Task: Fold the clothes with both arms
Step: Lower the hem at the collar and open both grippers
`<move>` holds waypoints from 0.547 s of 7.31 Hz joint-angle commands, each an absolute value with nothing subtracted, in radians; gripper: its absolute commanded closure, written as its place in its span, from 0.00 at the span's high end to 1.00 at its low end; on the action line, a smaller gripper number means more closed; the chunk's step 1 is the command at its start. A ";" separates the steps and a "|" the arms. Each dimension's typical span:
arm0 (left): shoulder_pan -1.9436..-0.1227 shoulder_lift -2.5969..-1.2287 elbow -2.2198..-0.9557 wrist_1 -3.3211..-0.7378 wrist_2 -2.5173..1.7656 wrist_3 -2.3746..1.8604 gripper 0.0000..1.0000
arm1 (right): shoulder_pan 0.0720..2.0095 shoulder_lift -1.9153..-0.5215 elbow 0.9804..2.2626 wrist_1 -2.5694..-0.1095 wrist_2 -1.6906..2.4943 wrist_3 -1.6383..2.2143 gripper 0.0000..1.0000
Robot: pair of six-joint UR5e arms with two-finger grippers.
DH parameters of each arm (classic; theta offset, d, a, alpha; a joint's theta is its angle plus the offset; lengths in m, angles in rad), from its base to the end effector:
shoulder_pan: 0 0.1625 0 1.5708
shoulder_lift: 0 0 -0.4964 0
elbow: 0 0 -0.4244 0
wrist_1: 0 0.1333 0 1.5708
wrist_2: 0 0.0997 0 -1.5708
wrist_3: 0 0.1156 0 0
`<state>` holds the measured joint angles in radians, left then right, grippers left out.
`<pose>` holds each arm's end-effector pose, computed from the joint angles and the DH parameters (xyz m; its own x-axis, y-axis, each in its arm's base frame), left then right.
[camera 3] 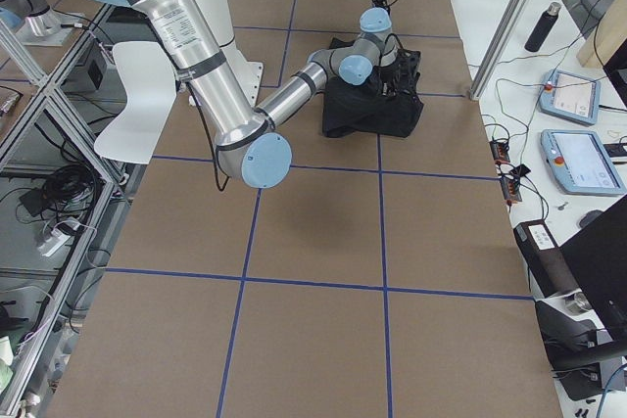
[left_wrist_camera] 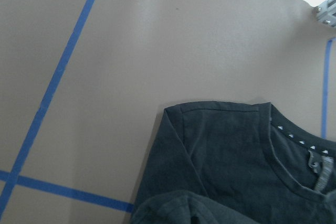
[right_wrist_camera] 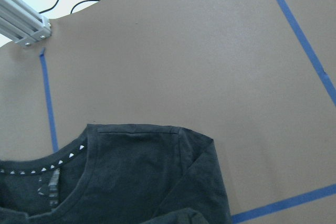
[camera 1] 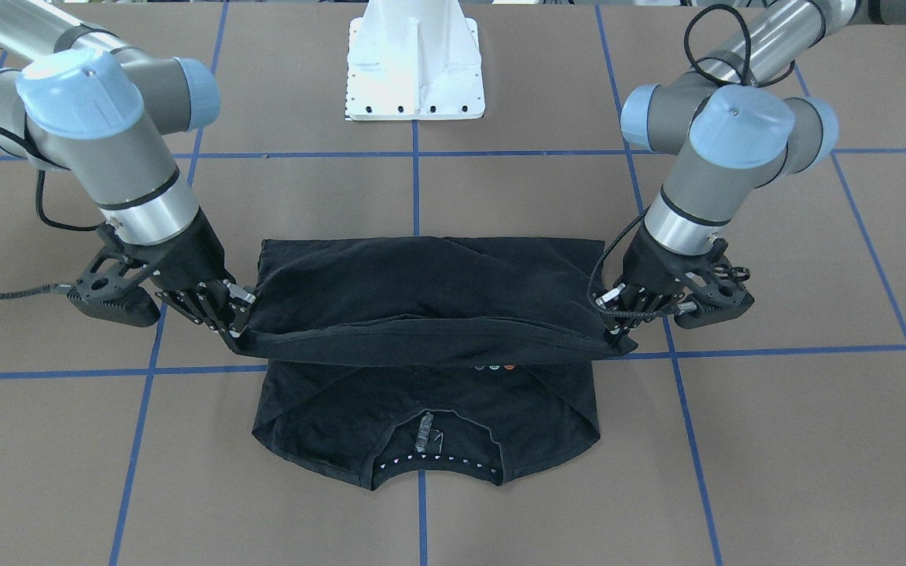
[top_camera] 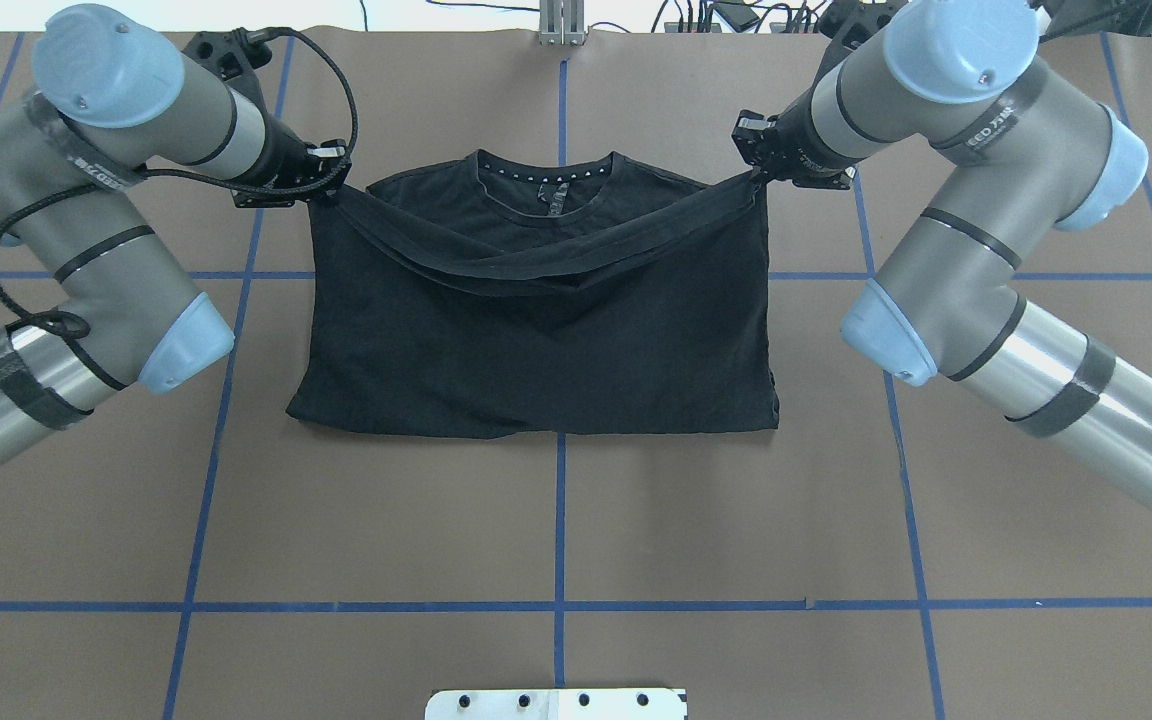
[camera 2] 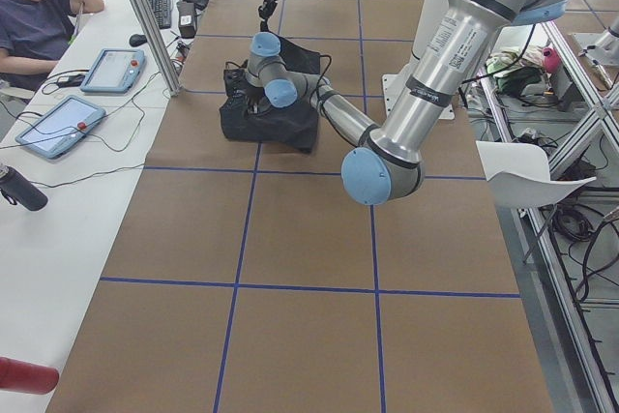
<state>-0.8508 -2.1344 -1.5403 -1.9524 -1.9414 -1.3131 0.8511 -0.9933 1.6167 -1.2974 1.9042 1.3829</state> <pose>0.4435 -0.6444 0.3532 0.5193 -0.2318 -0.8225 0.3921 0.9198 -0.0117 -0.4312 -0.6368 0.3209 0.5054 0.3088 0.8057 -0.4557 0.8885 -0.0547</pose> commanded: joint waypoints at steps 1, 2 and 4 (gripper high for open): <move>-0.838 -2.216 -1.368 -1.962 -1.930 -1.255 0.00 | 0.854 -0.968 1.490 -1.293 1.898 1.322 0.00; -0.818 -2.235 -1.306 -1.965 -1.928 -1.253 0.00 | 0.854 -0.957 1.450 -1.293 1.890 1.313 0.00; -0.815 -2.234 -1.286 -1.983 -1.913 -1.148 0.00 | 0.856 -0.957 1.433 -1.293 1.890 1.280 0.00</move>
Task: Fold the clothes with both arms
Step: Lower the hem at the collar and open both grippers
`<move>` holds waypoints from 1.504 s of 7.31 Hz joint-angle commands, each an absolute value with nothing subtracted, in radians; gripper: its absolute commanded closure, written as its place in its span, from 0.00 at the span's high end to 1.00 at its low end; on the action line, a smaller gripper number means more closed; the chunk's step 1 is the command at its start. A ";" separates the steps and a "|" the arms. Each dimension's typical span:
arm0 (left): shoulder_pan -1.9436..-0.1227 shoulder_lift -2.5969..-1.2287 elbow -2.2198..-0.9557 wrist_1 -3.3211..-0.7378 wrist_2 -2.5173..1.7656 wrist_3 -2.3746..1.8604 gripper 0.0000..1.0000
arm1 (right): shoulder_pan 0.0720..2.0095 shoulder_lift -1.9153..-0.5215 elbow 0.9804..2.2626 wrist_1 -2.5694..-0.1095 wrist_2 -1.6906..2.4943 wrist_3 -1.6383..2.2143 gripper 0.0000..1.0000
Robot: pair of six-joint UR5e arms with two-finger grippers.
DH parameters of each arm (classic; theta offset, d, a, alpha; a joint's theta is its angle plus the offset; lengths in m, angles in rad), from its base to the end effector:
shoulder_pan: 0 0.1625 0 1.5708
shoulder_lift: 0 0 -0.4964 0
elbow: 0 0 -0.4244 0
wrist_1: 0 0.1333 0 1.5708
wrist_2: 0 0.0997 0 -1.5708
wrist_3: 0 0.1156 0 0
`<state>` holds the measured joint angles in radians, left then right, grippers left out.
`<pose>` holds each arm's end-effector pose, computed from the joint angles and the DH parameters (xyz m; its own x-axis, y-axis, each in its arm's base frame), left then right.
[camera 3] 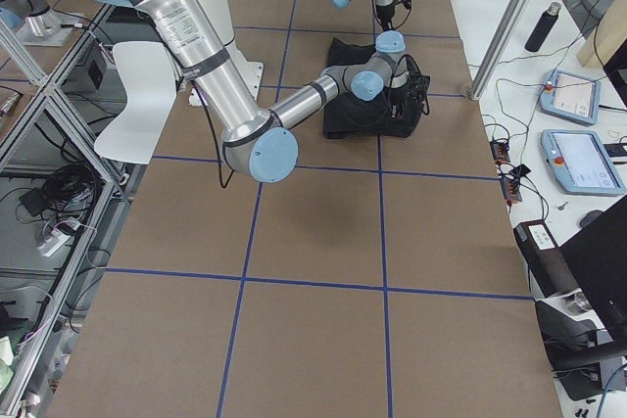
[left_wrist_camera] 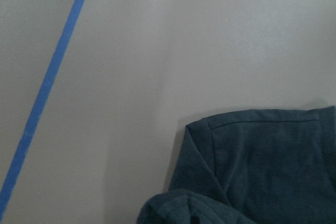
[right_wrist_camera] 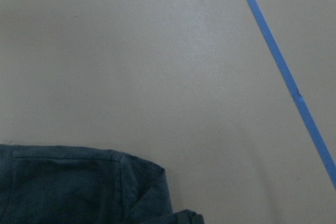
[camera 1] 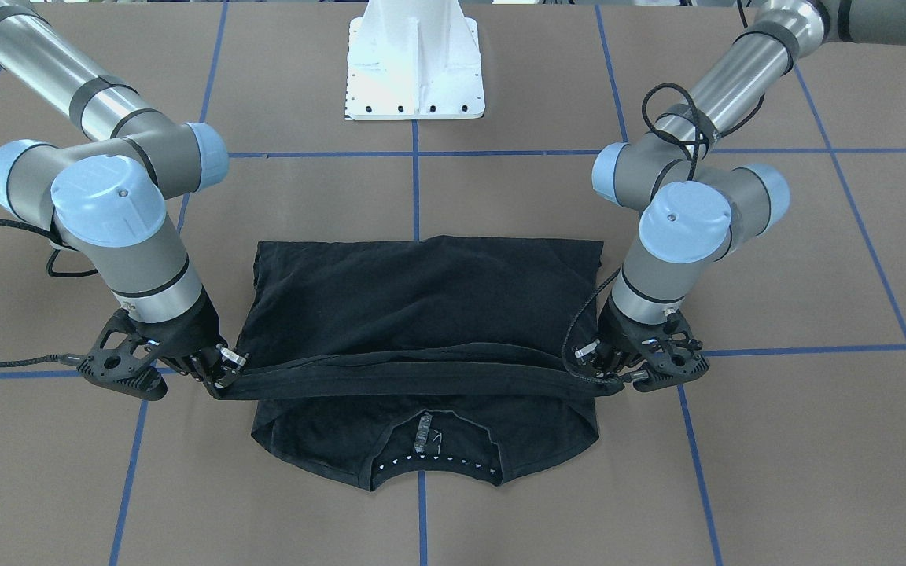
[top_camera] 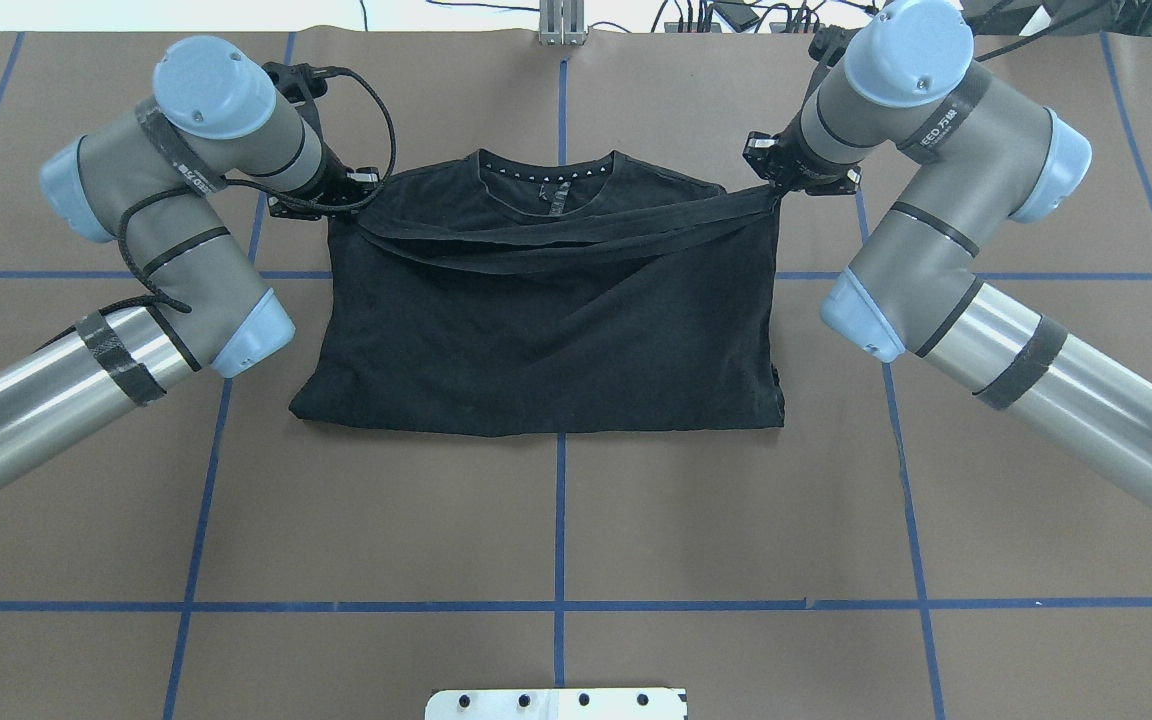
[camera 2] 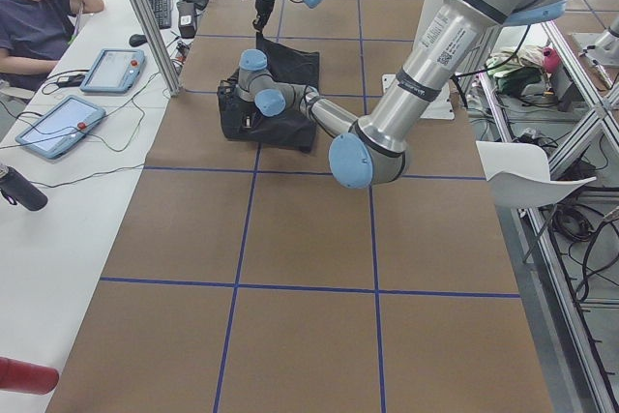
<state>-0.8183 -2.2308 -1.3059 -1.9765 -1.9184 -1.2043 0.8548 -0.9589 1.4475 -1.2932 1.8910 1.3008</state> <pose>0.5079 -0.6799 0.3954 0.6302 -0.1802 -0.7552 0.3142 0.9487 0.0359 -0.4571 -0.6731 0.3796 0.6086 0.3138 0.7288 -0.4259 0.9041 -0.0336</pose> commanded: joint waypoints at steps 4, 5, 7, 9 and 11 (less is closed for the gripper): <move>-0.847 -2.237 -1.287 -1.988 -1.920 -1.078 0.00 | 0.853 -0.959 1.431 -1.295 1.890 1.256 0.40; -0.859 -2.237 -1.290 -1.988 -1.924 -1.040 0.50 | 0.850 -0.956 1.431 -1.295 1.890 1.255 0.99; -0.888 -2.226 -1.325 -1.985 -1.984 -0.942 1.00 | 0.867 -0.936 1.436 -1.305 1.910 1.224 1.00; -0.891 -2.063 -1.507 -2.008 -2.022 -0.802 1.00 | 0.887 -0.951 1.457 -1.296 2.020 1.148 1.00; -0.882 -1.956 -1.627 -2.017 -2.110 -0.794 1.00 | 0.884 -0.998 1.489 -1.292 2.022 1.070 1.00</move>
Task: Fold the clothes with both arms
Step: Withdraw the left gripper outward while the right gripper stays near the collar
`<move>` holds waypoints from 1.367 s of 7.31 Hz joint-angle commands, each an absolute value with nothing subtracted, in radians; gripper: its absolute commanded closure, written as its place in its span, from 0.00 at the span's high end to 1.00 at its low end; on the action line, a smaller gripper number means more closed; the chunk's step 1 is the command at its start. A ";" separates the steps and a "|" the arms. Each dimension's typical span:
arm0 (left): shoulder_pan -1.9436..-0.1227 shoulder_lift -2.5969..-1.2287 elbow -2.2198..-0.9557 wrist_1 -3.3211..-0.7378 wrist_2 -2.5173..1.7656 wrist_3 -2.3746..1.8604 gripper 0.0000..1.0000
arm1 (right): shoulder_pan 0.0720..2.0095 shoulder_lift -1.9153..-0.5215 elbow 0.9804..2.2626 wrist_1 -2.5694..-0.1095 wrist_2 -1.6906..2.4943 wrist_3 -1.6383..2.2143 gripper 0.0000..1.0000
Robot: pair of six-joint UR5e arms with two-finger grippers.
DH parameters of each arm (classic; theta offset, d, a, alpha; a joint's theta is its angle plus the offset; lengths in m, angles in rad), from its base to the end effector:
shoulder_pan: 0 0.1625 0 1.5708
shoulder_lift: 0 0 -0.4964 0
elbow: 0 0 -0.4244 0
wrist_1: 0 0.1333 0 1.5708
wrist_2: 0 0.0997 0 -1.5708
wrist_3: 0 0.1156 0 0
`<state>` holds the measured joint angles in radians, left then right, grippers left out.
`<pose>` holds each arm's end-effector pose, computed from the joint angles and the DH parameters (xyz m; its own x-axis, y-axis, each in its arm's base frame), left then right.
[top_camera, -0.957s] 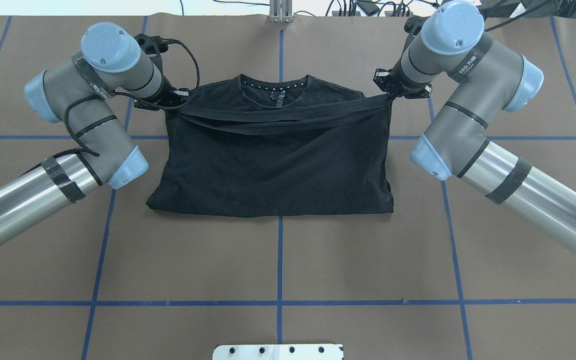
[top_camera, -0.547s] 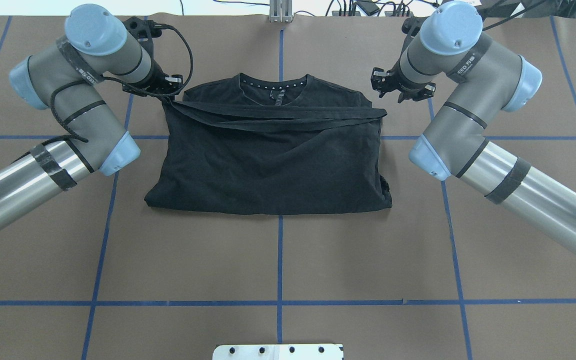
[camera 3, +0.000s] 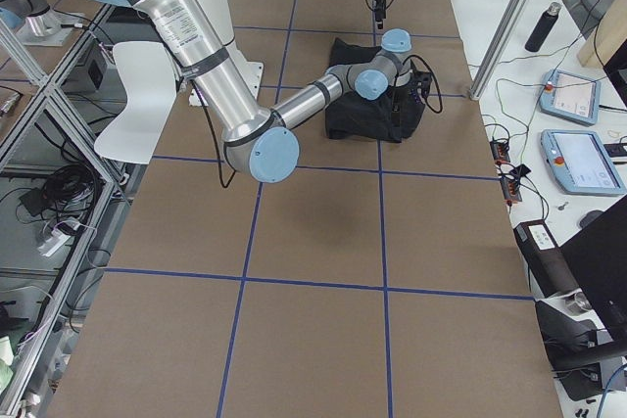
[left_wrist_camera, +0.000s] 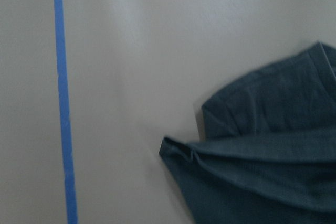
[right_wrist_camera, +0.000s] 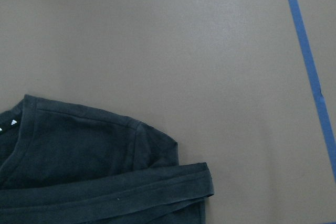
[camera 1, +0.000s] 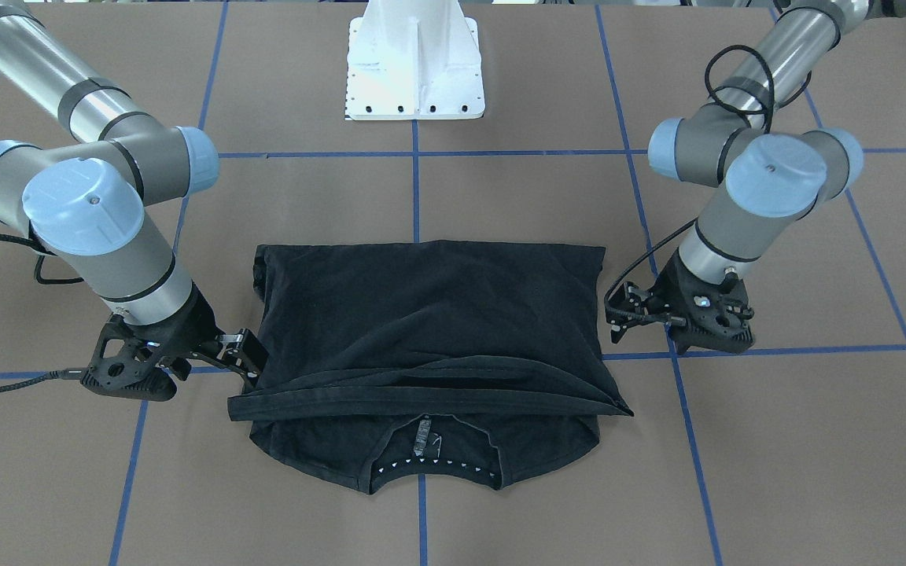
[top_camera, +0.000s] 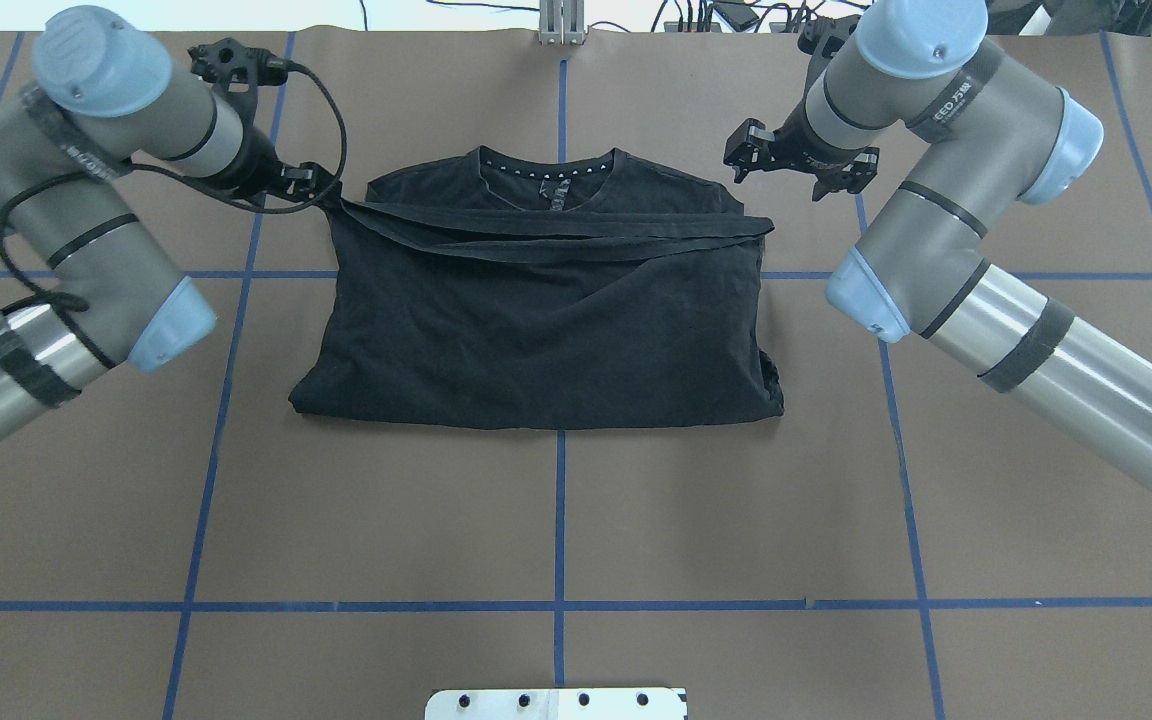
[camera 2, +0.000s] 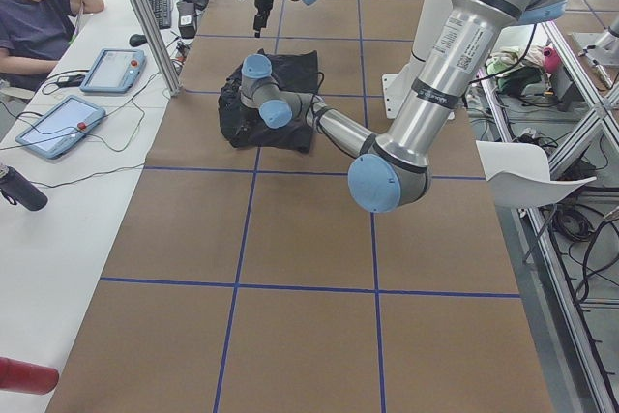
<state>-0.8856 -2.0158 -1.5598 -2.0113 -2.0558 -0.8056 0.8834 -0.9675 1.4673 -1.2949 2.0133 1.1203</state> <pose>0.4075 -0.6241 0.4212 0.6104 0.2215 -0.7605 0.0496 0.9475 0.3158 -0.4419 -0.6703 0.3726 0.6291 0.1462 0.7635 -0.2603 0.9651 0.0297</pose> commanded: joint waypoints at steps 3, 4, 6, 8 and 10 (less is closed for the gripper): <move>-0.772 -1.855 -1.629 -2.224 -2.105 -0.924 1.00 | 0.865 -1.039 1.543 -1.293 2.017 1.051 1.00; -0.720 -1.811 -1.625 -2.349 -2.102 -1.012 1.00 | 0.864 -1.039 1.543 -1.292 2.017 1.049 1.00; -0.690 -1.807 -1.609 -2.368 -2.100 -1.054 0.90 | 0.864 -1.037 1.545 -1.292 2.017 1.049 1.00; -0.684 -1.807 -1.595 -2.370 -2.102 -1.057 0.68 | 0.861 -1.037 1.551 -1.292 2.017 1.055 1.00; -0.684 -1.807 -1.595 -2.370 -2.103 -1.065 0.48 | 0.859 -1.039 1.555 -1.292 2.017 1.055 1.00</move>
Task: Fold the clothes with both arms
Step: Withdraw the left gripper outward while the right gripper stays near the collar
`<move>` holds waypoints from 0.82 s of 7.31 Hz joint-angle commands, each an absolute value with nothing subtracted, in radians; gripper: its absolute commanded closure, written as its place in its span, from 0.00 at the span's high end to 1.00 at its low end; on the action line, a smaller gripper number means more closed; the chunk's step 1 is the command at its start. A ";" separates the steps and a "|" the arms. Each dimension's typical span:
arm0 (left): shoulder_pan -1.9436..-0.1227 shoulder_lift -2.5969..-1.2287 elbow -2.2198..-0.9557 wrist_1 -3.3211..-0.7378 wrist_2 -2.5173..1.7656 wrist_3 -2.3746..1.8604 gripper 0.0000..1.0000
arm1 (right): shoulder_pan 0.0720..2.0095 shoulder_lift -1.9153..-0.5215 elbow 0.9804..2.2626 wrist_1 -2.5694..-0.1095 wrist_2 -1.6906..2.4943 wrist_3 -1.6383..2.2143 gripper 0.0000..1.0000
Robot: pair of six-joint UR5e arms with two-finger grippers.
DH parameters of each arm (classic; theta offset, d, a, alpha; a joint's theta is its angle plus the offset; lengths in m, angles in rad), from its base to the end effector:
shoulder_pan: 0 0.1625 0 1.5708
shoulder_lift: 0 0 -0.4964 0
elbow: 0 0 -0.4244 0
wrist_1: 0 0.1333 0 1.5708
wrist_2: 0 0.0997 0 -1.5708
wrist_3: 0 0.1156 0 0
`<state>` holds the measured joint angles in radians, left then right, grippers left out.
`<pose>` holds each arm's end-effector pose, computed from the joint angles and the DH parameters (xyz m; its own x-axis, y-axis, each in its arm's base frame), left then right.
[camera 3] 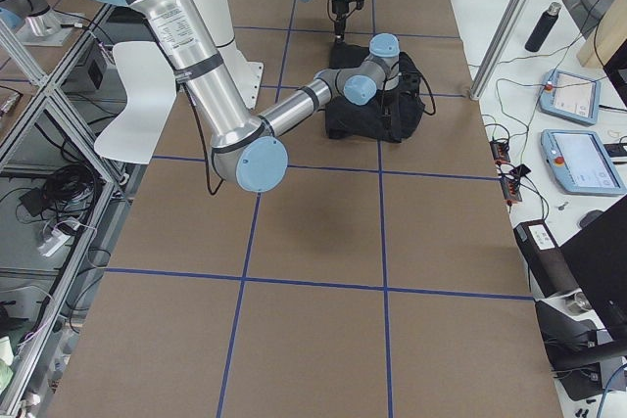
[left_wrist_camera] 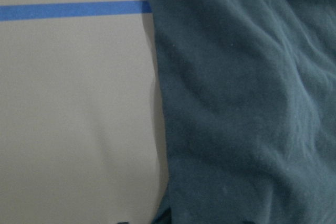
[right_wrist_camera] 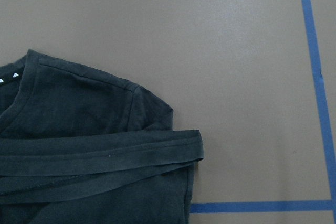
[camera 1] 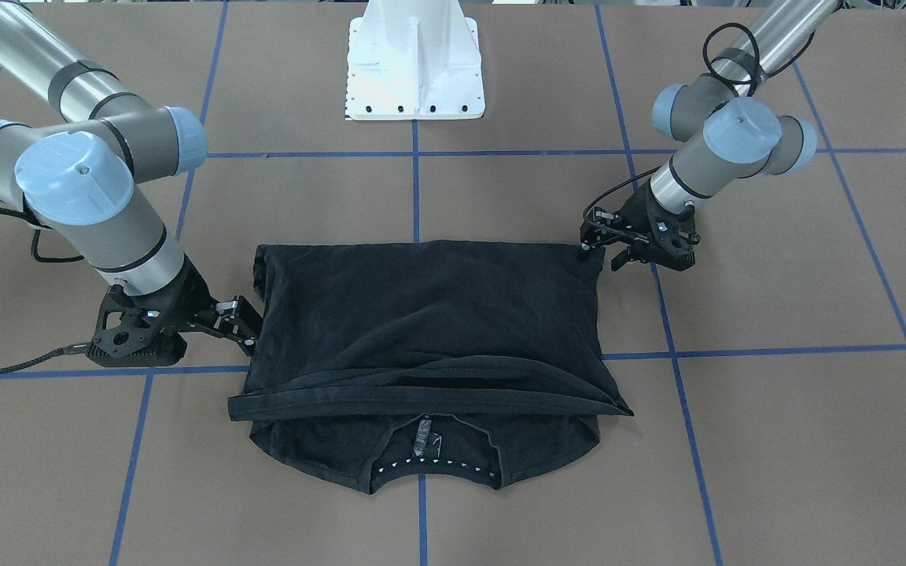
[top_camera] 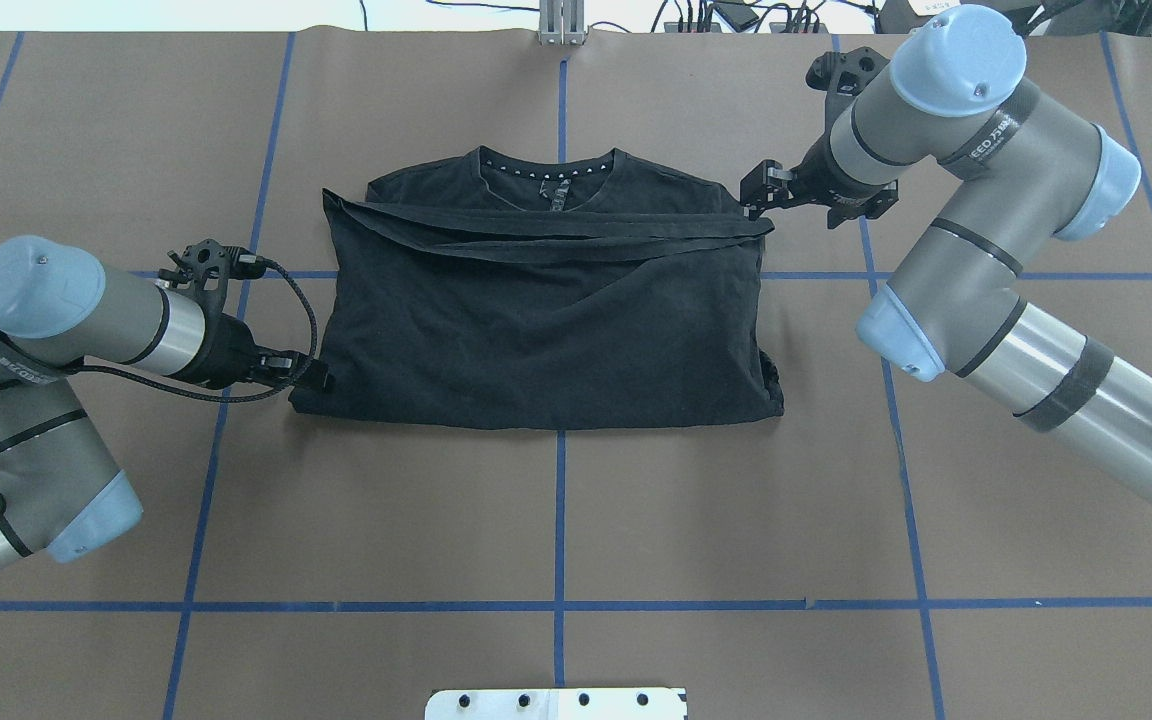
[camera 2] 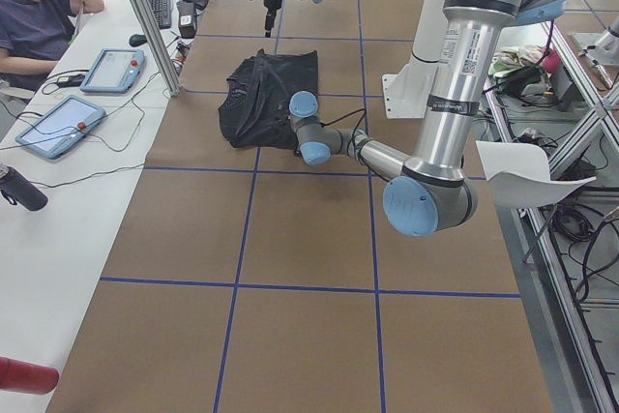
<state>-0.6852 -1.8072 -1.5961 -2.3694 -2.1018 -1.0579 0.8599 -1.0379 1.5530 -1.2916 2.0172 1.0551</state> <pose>0.4652 -0.4768 0.4970 0.4295 0.1954 -0.8816 -0.0083 0.9771 0.2126 -0.4365 -0.6347 0.3829 0.6358 0.0566 0.7698 -0.1943 0.9769 0.0886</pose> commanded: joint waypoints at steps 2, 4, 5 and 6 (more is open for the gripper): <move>-0.674 -1.809 -1.600 -2.370 -2.105 -1.075 0.45 | 0.859 -1.039 1.555 -1.292 2.017 1.055 1.00; -0.663 -1.809 -1.601 -2.368 -2.109 -1.085 0.45 | 0.859 -1.039 1.555 -1.292 2.017 1.055 1.00; -0.661 -1.807 -1.601 -2.368 -2.109 -1.089 0.45 | 0.859 -1.039 1.555 -1.292 2.017 1.055 1.00; -0.660 -1.807 -1.603 -2.367 -2.111 -1.094 0.31 | 0.859 -1.039 1.557 -1.292 2.017 1.058 1.00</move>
